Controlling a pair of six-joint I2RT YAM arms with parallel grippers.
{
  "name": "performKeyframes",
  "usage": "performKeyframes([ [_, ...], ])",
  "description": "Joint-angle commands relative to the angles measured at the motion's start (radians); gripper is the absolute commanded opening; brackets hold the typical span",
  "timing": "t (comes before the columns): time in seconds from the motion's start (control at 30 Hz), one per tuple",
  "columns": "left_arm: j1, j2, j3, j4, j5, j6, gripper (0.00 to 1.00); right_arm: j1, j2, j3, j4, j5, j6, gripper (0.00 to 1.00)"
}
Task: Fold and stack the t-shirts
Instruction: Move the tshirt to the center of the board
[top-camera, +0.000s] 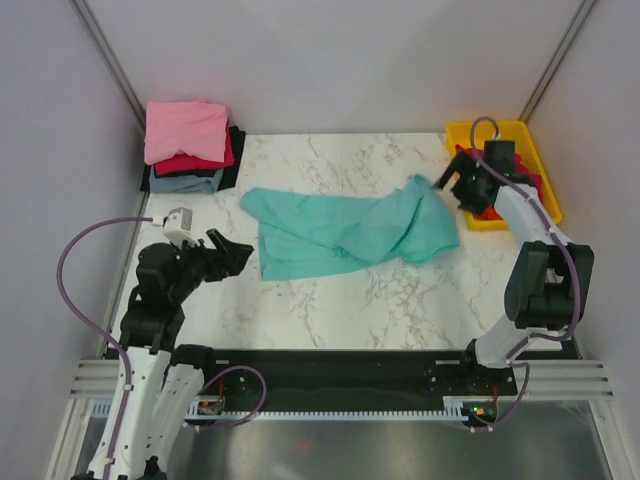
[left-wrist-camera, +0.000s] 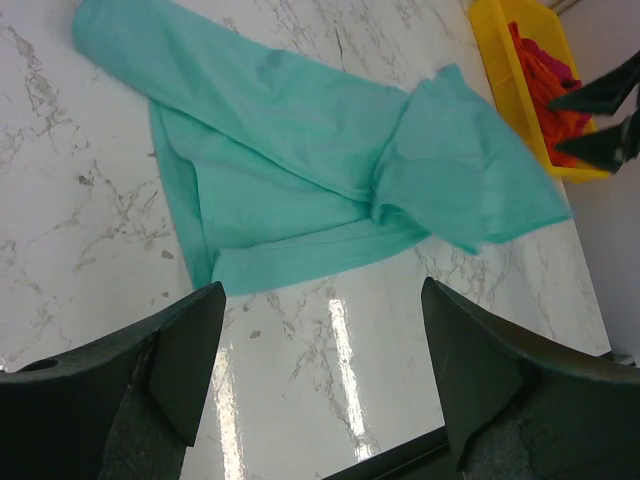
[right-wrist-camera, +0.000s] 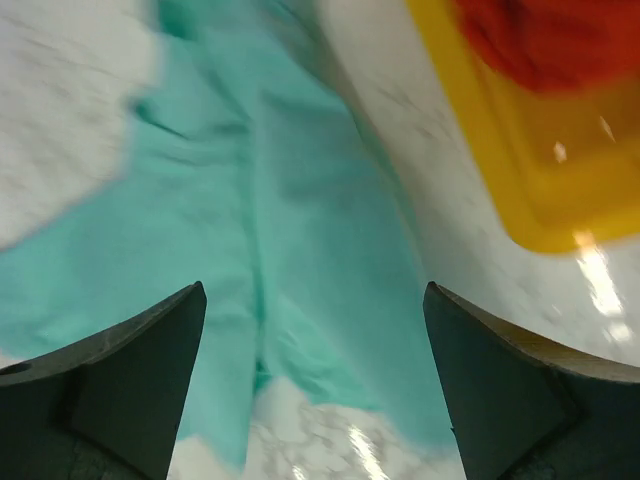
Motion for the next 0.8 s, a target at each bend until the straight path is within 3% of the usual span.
performKeyframes([
  [0.0,-0.005,0.009,0.012,0.001,-0.007,0.036,0.87,-0.033,-0.156,-0.134,-0.072,0.253,-0.007,0.98],
  [0.2,-0.005,0.052,0.011,-0.002,-0.015,0.023,0.84,0.040,-0.319,-0.165,-0.162,0.334,-0.030,0.98],
  [0.33,-0.005,0.141,0.006,-0.004,-0.045,-0.013,0.80,0.150,-0.466,-0.342,-0.121,0.272,0.015,0.98],
  [0.5,-0.013,0.241,-0.014,0.027,-0.033,-0.049,0.74,0.156,-0.477,-0.502,-0.059,0.134,-0.001,0.92],
  [0.67,-0.025,0.285,-0.057,0.098,-0.039,-0.099,0.70,0.163,-0.477,-0.580,0.000,0.114,-0.001,0.88],
  [0.77,-0.037,0.333,-0.060,0.133,-0.059,-0.115,0.70,0.249,-0.430,-0.585,0.059,0.063,0.022,0.83],
])
